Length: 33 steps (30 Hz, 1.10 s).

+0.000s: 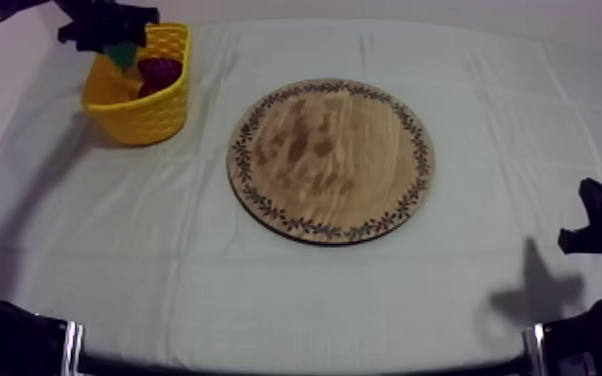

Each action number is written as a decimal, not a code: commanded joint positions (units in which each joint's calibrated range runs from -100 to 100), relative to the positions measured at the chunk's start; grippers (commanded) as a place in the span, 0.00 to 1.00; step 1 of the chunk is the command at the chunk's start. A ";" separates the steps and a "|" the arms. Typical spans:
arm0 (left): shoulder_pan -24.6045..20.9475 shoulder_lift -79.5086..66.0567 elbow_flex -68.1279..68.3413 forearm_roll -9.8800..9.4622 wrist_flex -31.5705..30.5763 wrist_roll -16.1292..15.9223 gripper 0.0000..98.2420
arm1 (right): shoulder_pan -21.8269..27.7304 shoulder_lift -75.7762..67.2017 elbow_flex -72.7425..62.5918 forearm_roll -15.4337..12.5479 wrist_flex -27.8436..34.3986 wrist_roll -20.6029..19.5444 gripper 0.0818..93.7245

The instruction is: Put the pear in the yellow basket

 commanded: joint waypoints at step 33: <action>-2.33 -7.93 2.92 2.18 -8.80 1.08 0.80 | 0.00 0.01 0.05 0.01 0.06 0.00 0.00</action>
